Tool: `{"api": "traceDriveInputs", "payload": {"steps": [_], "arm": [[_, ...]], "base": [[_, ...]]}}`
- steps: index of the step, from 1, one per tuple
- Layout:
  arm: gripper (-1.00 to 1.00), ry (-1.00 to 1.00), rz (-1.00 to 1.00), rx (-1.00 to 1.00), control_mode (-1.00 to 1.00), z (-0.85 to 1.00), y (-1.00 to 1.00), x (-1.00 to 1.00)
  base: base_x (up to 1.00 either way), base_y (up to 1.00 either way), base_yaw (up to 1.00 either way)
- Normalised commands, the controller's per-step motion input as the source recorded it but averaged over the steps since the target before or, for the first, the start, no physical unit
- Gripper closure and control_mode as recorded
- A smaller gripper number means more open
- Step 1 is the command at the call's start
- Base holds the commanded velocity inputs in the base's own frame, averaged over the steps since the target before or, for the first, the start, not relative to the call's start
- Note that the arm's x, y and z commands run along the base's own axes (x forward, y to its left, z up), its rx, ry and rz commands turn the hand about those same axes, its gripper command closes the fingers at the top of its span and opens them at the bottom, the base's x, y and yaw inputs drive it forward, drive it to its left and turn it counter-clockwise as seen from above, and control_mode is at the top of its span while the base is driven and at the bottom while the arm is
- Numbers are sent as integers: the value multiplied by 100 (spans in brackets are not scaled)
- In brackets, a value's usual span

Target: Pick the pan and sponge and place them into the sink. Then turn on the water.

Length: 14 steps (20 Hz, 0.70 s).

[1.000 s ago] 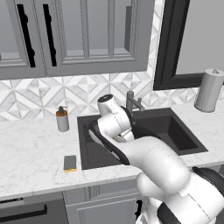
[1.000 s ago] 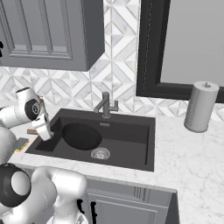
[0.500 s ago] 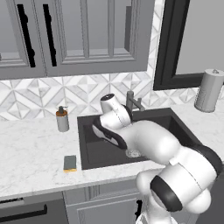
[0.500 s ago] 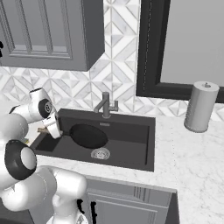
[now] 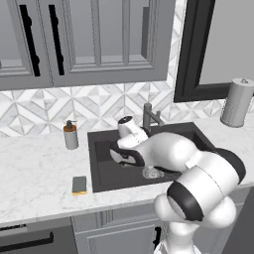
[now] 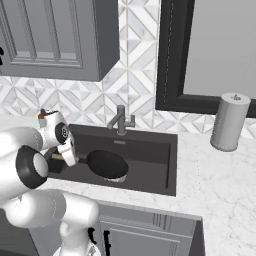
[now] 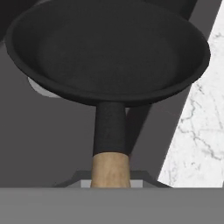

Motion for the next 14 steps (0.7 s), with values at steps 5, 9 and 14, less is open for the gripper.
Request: {"api": "traceDriveInputs", "payload": {"steps": [5,9,14], "arm": [[100,-3,-12,0,-100,-41,-29,6],[100,-6,-9,0,-100,-30,-4,20],[100,-8,-7,0,-100,-29,0,26]], "base": [[0,0,0],[0,0,0],[0,0,0]]}}
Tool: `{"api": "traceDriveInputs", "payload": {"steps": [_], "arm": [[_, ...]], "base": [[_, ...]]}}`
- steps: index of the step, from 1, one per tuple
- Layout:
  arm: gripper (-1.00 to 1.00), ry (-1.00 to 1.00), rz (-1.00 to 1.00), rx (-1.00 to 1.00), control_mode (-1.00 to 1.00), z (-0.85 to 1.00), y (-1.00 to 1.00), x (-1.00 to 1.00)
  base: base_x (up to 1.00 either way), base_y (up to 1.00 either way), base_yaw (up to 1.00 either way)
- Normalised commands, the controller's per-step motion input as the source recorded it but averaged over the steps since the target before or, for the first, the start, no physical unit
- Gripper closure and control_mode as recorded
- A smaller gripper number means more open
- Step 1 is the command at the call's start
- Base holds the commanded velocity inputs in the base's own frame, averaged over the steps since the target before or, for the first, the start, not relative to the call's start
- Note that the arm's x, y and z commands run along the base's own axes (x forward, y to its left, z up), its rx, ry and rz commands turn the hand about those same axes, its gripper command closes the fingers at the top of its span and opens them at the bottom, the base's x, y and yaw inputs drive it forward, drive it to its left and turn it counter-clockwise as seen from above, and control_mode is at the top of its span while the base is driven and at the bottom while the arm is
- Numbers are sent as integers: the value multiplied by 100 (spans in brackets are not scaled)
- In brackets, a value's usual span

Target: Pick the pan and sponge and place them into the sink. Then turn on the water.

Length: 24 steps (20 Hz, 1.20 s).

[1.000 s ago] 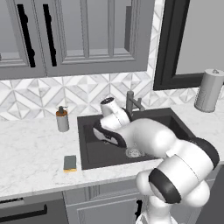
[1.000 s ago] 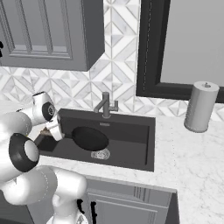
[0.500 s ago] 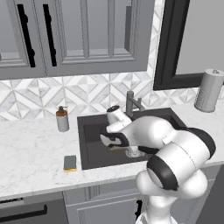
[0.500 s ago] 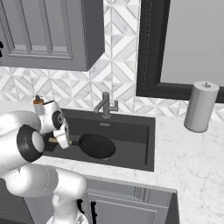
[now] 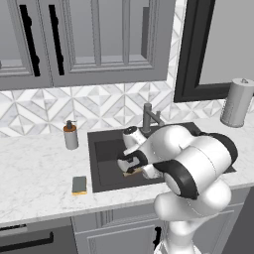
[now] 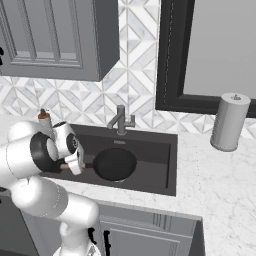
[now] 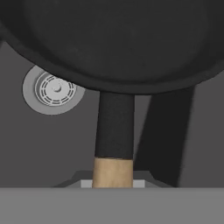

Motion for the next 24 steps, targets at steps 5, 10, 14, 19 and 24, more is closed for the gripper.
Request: {"api": "traceDriveInputs", "payload": {"steps": [5,10,14,19,24], "arm": [[100,-4,-6,0,-100,-12,0,33],[100,-3,-6,0,-100,0,0,44],[100,-7,-5,0,-100,0,0,39],[100,-5,-6,-3,-100,-11,7,35],[100,-4,-8,-4,-100,-48,17,13]], "base": [[0,0,0],[0,0,0],[0,0,0],[0,0,0],[0,0,0]]}}
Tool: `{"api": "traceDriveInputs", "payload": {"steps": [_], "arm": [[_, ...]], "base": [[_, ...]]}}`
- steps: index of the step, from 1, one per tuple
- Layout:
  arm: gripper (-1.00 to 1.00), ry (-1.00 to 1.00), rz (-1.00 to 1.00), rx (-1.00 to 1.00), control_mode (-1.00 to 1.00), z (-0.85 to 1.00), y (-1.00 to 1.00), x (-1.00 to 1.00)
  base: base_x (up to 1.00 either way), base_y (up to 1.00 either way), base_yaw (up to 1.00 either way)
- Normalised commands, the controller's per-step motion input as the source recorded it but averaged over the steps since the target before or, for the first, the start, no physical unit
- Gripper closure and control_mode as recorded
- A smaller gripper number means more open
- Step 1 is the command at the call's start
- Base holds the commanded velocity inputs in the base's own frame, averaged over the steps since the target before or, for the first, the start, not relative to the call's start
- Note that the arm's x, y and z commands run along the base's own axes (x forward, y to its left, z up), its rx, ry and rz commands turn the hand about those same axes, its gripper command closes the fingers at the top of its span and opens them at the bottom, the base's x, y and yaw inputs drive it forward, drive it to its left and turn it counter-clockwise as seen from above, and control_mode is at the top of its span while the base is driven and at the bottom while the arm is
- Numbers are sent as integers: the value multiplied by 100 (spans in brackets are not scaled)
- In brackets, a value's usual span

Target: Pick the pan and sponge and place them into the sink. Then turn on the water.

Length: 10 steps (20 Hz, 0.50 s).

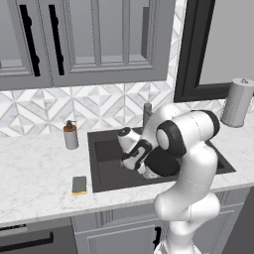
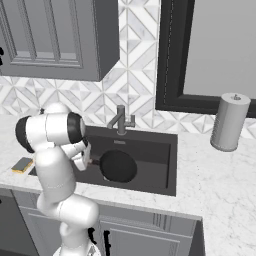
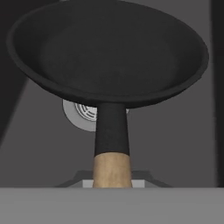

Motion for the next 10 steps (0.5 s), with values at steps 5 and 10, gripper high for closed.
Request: {"api": "traceDriveInputs", "payload": {"steps": [5,10], "arm": [[100,-2,-7,0,-100,-56,10,5],[100,-7,-6,0,-100,-57,7,1]], "base": [[0,0,0],[0,0,0]]}}
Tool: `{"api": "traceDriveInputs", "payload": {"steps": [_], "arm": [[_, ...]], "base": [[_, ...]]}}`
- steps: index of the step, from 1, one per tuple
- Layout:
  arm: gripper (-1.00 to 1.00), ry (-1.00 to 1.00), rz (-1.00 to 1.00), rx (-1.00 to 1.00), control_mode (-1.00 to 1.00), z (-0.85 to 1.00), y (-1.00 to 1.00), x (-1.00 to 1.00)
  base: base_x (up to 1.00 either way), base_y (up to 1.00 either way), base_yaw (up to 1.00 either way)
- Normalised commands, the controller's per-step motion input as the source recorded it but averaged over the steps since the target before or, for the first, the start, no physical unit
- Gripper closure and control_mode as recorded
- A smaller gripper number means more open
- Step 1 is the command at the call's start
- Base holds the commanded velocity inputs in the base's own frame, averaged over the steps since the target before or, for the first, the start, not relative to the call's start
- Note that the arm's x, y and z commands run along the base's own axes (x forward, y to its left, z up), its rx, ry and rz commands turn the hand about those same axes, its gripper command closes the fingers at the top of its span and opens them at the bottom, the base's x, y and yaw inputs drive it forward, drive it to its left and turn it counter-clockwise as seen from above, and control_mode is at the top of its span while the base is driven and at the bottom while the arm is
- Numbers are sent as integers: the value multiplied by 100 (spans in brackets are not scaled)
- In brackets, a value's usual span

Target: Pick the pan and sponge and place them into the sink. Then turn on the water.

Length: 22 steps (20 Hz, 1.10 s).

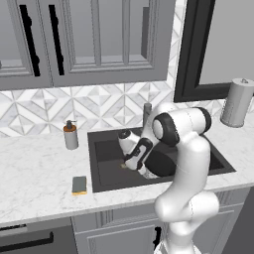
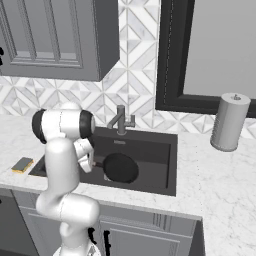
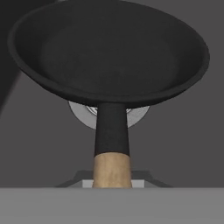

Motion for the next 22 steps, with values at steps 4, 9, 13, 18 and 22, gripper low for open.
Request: {"api": "traceDriveInputs", "payload": {"steps": [4,9,13,18,22], "arm": [[100,-9,-5,0,-100,-71,13,0],[100,-9,-6,0,-100,-82,18,0],[100,-14,-6,0,-100,-67,15,0],[100,-18,-6,0,-100,-38,11,0],[-100,-21,-1,0,-100,-4,18,-9]], "base": [[0,0,0],[0,0,0],[0,0,0],[0,0,0],[0,0,0]]}}
